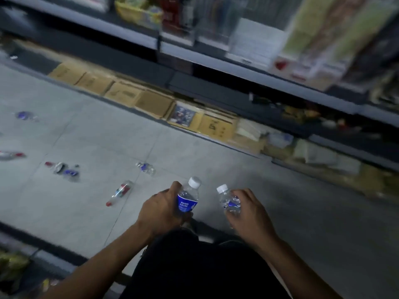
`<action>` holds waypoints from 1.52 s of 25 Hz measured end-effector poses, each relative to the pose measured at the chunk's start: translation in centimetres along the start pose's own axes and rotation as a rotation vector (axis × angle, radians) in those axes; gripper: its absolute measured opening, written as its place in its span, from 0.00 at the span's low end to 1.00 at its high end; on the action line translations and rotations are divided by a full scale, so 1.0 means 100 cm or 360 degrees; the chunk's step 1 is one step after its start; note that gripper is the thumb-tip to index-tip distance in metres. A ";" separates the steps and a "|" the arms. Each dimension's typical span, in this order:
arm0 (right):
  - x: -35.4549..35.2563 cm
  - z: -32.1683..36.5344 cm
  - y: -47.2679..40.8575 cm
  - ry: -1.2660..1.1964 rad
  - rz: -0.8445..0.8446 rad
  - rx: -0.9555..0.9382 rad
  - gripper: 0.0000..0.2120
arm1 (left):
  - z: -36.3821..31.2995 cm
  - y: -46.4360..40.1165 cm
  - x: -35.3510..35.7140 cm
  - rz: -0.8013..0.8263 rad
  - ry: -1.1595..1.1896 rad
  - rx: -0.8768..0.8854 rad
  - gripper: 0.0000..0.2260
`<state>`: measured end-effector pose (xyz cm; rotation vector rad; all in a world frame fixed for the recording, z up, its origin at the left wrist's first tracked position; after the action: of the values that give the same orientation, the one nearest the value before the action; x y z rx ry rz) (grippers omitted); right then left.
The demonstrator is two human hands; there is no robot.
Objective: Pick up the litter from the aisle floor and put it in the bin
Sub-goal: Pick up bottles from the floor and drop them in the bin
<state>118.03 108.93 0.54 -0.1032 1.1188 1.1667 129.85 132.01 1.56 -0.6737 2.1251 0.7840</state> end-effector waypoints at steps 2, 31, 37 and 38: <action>-0.016 -0.055 0.029 -0.0154 -0.0118 0.0168 0.18 | -0.046 -0.017 0.016 0.0085 -0.0081 0.0226 0.27; 0.041 -0.261 0.338 -0.1443 -0.1604 0.2214 0.20 | -0.471 -0.041 0.267 0.1558 -0.0734 0.2279 0.31; 0.005 -0.357 0.355 -0.1572 -0.1583 0.2110 0.20 | -0.521 -0.038 0.318 0.1569 -0.0808 0.2154 0.26; -0.008 -0.373 0.354 -0.1579 -0.1565 0.2073 0.20 | -0.526 -0.044 0.322 0.1573 -0.0808 0.2096 0.25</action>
<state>67.03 102.56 -1.17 0.7742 0.5626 -0.5202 89.65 85.06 2.20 1.1835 1.8521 -0.1446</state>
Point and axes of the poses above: each hand's wrist, its own y-axis away from the middle knuckle, its own x-axis out of the palm, z = x × y, the point moved 2 cm from there along -y, towards the middle knuckle, and after that the axes turned 12 degrees about x, right-handed, at the moved point
